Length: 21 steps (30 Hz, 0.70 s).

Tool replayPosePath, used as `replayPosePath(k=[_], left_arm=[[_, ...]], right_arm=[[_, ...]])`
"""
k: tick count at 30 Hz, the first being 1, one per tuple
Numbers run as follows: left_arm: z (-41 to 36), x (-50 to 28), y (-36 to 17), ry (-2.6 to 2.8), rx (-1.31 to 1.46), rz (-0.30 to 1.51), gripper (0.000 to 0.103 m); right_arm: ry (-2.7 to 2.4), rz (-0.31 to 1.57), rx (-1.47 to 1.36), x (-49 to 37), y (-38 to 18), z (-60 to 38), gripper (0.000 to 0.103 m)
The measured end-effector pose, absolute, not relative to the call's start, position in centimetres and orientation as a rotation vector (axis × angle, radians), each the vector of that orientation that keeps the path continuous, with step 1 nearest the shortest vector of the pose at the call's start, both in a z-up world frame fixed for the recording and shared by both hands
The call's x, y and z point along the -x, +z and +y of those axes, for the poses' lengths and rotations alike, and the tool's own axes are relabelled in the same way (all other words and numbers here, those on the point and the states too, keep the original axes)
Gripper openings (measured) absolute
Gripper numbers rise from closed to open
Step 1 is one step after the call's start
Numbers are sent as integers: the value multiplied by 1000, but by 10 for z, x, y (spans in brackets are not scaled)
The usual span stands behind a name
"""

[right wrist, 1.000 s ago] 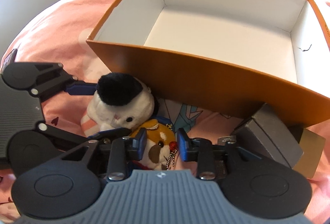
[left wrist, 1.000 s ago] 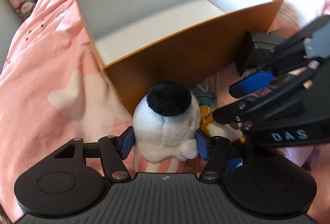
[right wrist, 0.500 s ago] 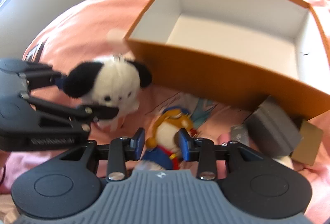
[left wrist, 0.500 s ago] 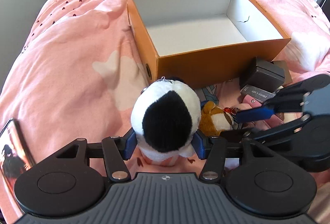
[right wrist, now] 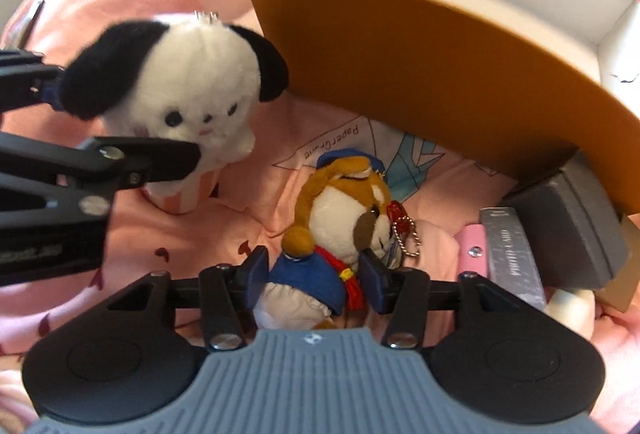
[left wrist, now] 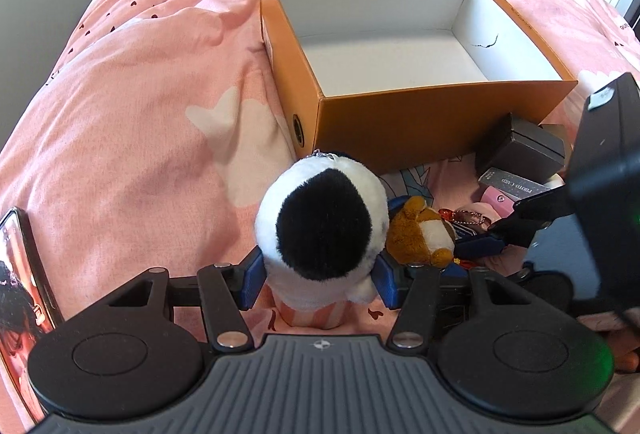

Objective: Organize objects
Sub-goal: 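Carry both plush toys over the orange box and lower them inside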

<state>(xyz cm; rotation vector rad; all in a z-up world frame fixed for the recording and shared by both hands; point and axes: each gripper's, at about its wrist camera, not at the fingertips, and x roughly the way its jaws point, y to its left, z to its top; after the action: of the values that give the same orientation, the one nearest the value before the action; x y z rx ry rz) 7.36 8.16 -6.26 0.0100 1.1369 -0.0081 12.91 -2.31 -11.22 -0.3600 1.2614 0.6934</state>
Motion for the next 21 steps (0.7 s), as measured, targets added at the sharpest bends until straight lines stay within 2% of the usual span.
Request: replayPosePath(k=[1,6,12,21], left_arm=[[82,-73,-62,-7,-10,1136,63],[78,-73,-62,-4,-22,1126,63],[73,-67,-49,-5,-27,1101,63],[64,-56,1,-30,-1,973,63]], right_arm=[[688,1257,371,-128,-113,-21,57],[676,1253,335,-129,-110,-29,38],[745,1197,272,-124,-84,-48,34],[819,1072,122,-126,-17,-88,34]])
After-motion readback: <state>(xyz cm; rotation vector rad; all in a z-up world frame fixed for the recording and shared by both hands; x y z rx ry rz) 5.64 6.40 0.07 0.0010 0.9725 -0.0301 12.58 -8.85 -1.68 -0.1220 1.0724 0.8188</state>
